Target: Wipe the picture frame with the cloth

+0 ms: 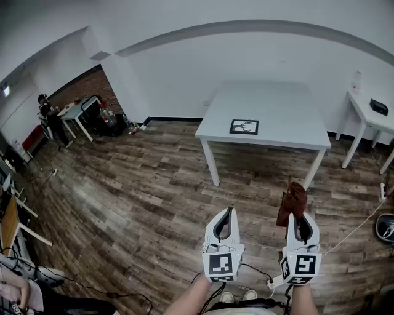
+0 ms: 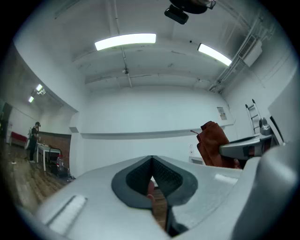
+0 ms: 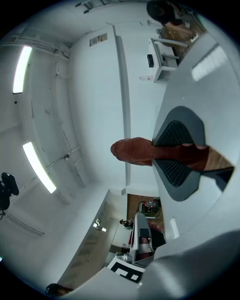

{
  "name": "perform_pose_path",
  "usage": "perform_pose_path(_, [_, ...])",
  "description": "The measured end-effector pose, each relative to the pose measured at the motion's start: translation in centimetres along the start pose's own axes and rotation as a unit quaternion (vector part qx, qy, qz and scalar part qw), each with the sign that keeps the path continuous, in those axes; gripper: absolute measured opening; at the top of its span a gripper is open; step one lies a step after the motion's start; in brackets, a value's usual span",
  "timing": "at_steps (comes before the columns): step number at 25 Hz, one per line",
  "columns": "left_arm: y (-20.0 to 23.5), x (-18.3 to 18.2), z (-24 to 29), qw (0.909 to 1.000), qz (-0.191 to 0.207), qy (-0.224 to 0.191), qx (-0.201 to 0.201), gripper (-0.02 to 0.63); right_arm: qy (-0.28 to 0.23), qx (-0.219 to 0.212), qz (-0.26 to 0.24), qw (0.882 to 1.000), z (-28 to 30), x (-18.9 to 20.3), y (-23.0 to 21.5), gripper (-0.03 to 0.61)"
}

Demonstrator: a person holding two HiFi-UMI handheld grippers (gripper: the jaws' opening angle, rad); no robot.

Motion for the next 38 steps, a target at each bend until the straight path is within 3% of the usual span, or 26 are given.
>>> perform_pose_path(28, [-2.8,0.1,1.6,0.9996,-0.008,-0.007,-0.026,0.0,-0.009,-0.042,0.009,0.999,1.8,0.8,-2.9,0.097])
perform_pose_path(38, [0.1,1.3,7.6,0.9996,-0.018,-0.014,-0.017,0.0,-0.01,-0.041,-0.002,0.999,8.2,1.5,-2.5,0.097])
Point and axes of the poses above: the fingertips, and each gripper's own axes: z forward along the fingers, y to its left, x out of its underside, the point moved 4 cm from there along -z, backward along the fingers, and after that the axes turned 6 degrees about -z, right-handed, at the moved point
